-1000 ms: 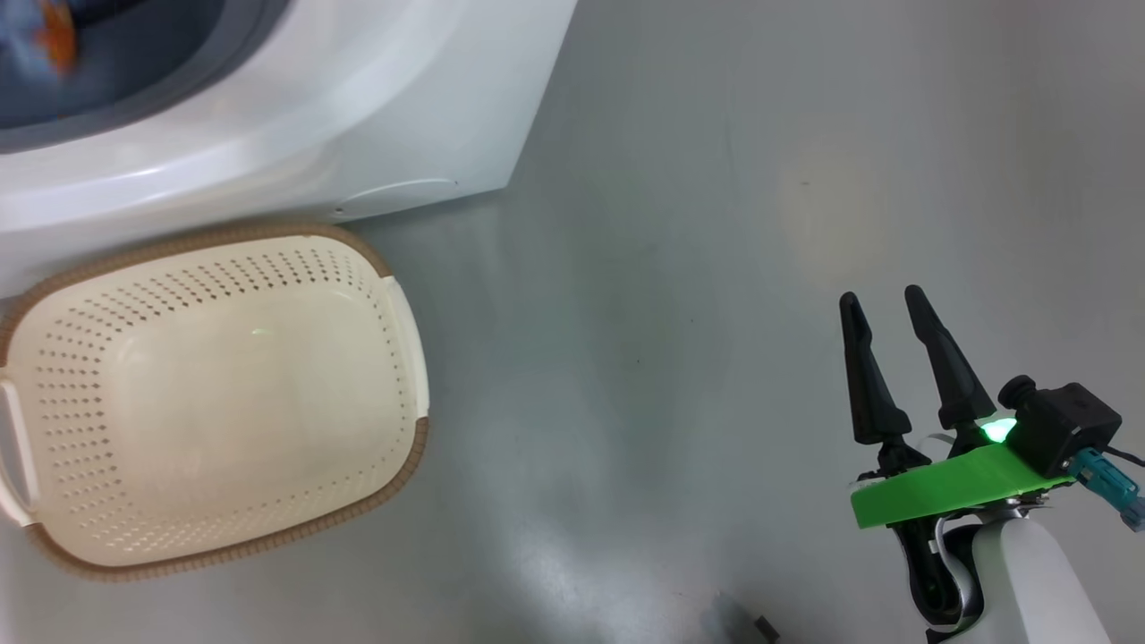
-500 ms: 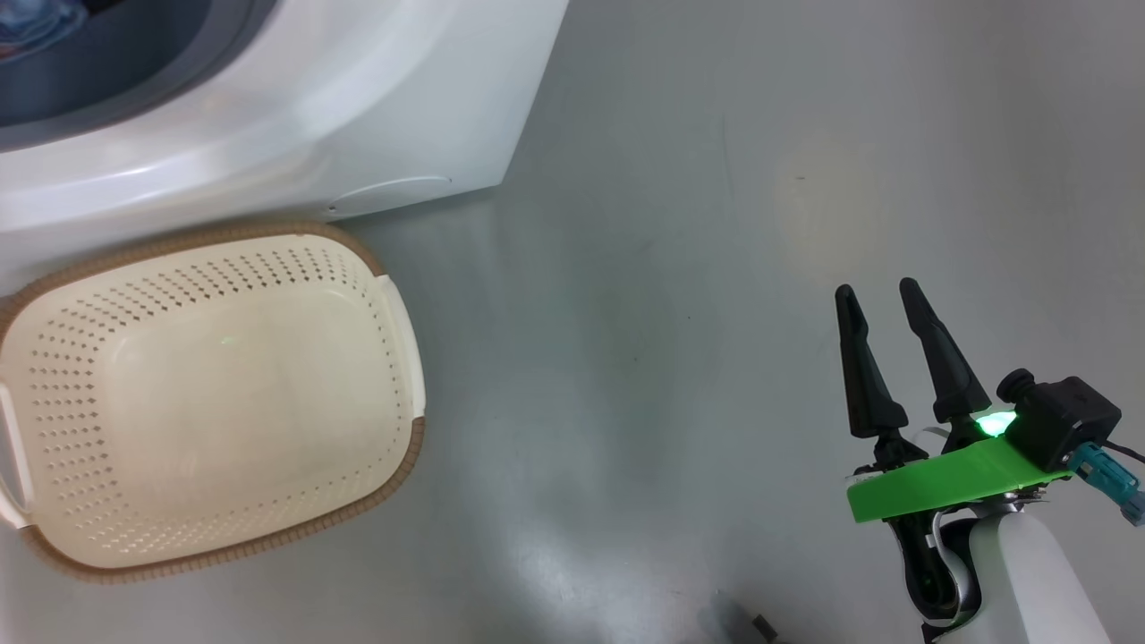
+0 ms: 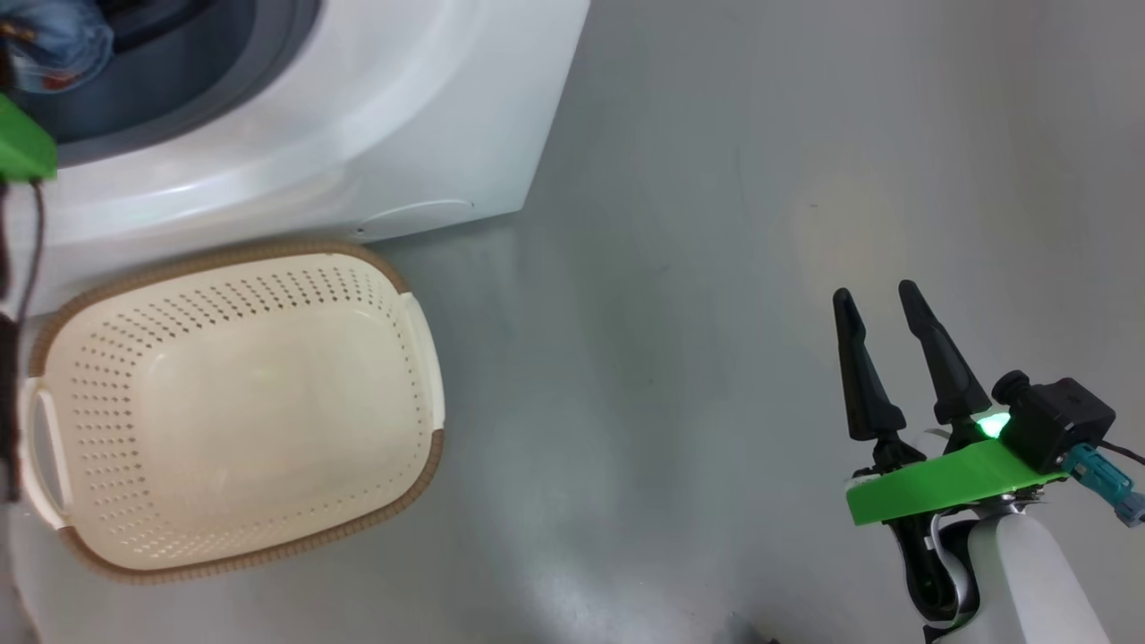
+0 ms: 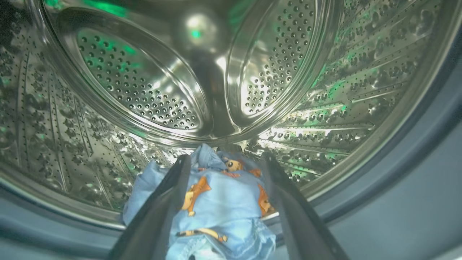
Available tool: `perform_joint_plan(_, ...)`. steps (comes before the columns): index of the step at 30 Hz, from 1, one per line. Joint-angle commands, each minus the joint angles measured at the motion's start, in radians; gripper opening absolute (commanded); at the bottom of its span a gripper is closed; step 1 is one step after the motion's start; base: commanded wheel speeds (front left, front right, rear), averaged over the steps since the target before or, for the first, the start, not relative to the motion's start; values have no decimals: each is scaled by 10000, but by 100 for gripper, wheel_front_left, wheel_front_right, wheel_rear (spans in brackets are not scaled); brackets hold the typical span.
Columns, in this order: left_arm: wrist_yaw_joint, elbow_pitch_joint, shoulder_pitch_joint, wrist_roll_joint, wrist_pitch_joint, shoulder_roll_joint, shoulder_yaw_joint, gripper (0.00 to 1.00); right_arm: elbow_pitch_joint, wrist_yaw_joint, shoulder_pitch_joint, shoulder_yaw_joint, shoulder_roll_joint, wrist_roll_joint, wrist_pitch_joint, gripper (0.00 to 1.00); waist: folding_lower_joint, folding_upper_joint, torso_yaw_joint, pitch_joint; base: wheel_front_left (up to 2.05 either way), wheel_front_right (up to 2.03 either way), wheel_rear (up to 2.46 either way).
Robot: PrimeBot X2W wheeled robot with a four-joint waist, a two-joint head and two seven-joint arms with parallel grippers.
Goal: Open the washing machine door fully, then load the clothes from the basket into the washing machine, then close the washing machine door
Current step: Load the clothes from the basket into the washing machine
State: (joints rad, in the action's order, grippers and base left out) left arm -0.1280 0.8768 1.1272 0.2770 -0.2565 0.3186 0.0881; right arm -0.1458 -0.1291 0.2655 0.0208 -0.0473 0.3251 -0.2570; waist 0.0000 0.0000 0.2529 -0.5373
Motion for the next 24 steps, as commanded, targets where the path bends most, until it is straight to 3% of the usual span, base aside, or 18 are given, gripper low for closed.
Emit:
perform_joint_plan(1,-23,-316,-275,-23,-53,358,-227,100,177,-16,-169,173,-30,-94,-48,100,0,0,-126,173,0,0,0)
perform_joint_plan(18,-26,-2498,-4083,-225,-53,-1250,-1574,100,-14,-16,-641,-282,-87,-882,-48,100,0,0,-1272,1821,0,0,0)
perform_joint_plan(24,-26,-3089,-5034,-456,-53,-1567,-1529,100,-31,-16,-922,-437,-258,-917,-48,100,0,0,-1644,2271,0,0,0)
